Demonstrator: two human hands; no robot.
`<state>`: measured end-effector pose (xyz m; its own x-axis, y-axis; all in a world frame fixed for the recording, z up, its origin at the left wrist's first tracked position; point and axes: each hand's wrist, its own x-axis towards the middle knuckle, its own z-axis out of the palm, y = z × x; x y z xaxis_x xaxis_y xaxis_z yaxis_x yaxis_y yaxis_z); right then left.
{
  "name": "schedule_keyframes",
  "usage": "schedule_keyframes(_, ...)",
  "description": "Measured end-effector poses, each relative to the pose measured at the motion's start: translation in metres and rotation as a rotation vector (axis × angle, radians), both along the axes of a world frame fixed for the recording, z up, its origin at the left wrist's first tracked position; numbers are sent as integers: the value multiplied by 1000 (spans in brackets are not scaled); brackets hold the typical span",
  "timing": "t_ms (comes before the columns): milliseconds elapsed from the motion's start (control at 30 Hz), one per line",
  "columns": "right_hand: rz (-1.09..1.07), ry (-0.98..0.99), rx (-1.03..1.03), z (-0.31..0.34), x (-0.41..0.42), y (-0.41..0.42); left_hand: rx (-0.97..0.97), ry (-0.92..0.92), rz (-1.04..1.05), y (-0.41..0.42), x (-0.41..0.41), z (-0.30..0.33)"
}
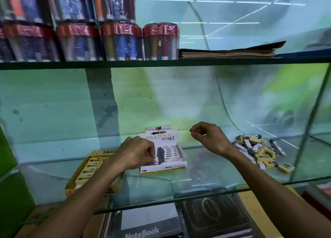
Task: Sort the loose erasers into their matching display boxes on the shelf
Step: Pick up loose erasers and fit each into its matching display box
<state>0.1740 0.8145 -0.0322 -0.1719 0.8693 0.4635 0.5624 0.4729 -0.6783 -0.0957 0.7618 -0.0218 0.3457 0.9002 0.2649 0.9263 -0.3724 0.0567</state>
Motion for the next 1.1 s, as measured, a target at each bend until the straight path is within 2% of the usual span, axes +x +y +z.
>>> schedule_keyframes(167, -101, -31, 34, 7, 49, -7, -69, -435, -173, -3, 31, 1)
schedule_keyframes(300, -174, -111, 28, 7, 85, -14, -72, -607, -306, -5, 72, -8)
schedule_keyframes(433, -147, -465, -42, 3, 103, -15, -106, -633, -384, -2, 109, -15)
schedule_keyframes(533, -105, -713, -21, -4, 104, -8, -117, -648, -398, 2, 126, -19)
schedule_keyframes(733, -107, -1010, -20, -6, 89, 1, -112, -658, -349, 10, 131, -20)
schedule_keyframes(833, -92, -1036, -7, -6, 87, 6, -98, -670, -321, 12, 126, -18)
schedule_keyframes(900, -65, -984, 2, -9, 86, 9, -91, -684, -298, 13, 122, -16)
schedule_keyframes(933, -45, -885, -6, -12, 86, 10, -91, -697, -288, 13, 120, -16)
schedule_keyframes(1100, 62, 114, -187, -16, 88, 0, -110, -787, -248, 15, 112, -16)
